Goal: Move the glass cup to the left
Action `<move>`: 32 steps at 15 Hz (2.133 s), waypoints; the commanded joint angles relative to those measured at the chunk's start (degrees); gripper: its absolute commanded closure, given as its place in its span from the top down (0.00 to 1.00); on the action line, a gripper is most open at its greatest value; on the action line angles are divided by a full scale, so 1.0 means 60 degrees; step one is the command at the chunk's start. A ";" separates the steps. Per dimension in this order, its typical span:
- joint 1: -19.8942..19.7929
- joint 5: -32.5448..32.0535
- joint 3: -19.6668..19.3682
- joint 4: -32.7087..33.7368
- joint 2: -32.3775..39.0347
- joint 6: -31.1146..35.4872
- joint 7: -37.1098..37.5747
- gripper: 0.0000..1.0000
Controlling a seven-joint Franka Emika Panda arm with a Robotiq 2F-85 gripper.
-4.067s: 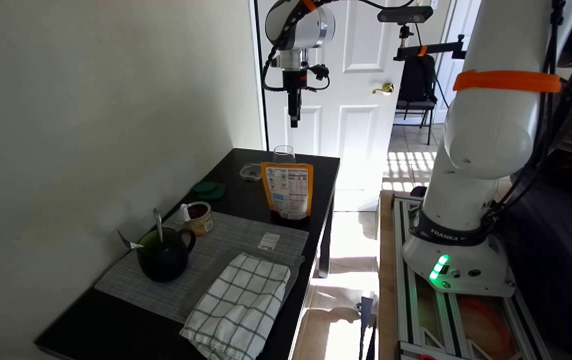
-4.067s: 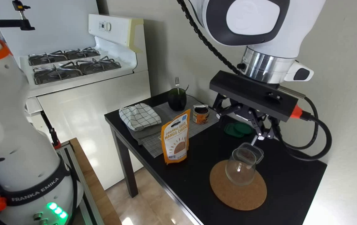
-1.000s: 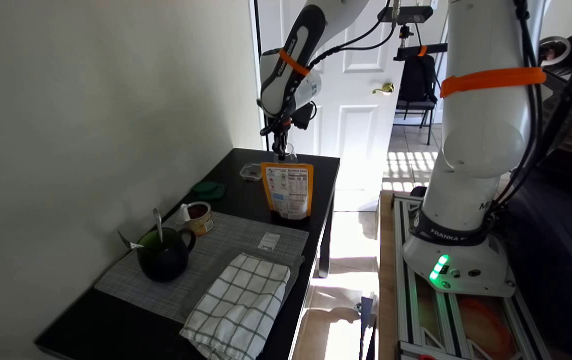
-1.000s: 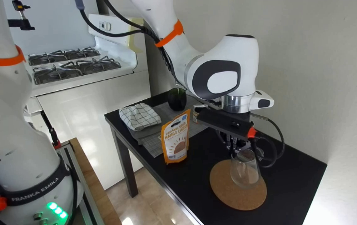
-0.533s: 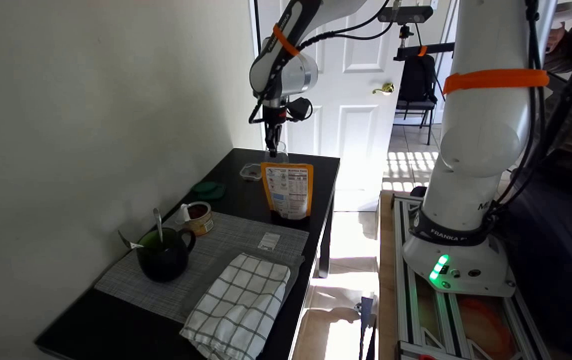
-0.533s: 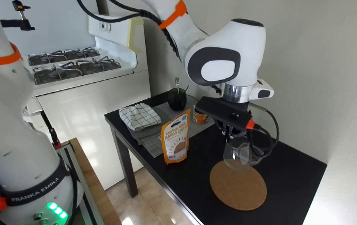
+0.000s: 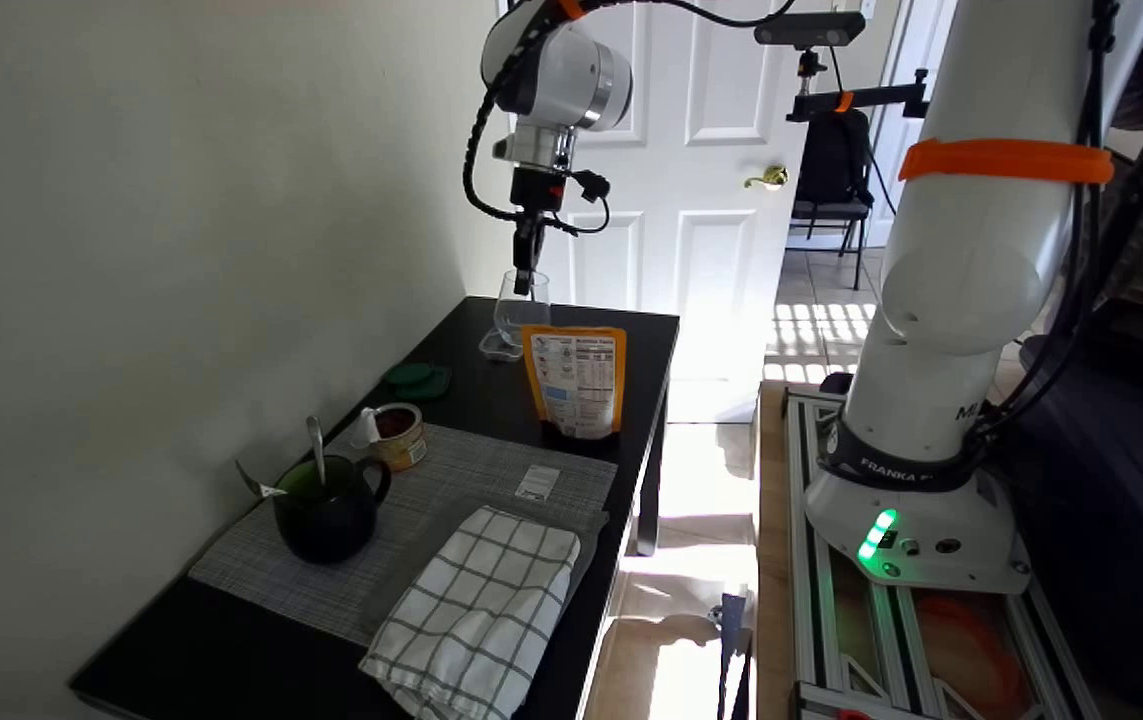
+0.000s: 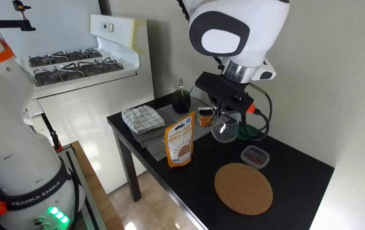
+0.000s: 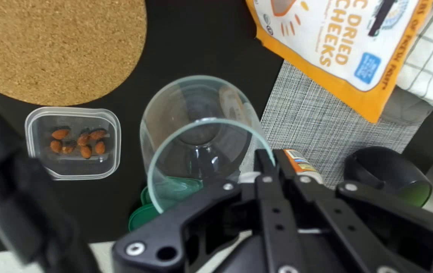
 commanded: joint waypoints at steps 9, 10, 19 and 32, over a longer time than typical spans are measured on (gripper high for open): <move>0.1176 0.0276 0.0274 0.0256 0.0539 0.1008 0.0521 0.01; 0.1297 0.0201 0.0357 0.0378 0.0772 0.1179 0.0701 0.01; 0.1551 0.0238 0.0973 0.0199 0.0501 0.0194 0.0026 0.01; 0.3126 -0.0522 0.1965 -0.2371 -0.0369 0.3656 -0.0349 0.01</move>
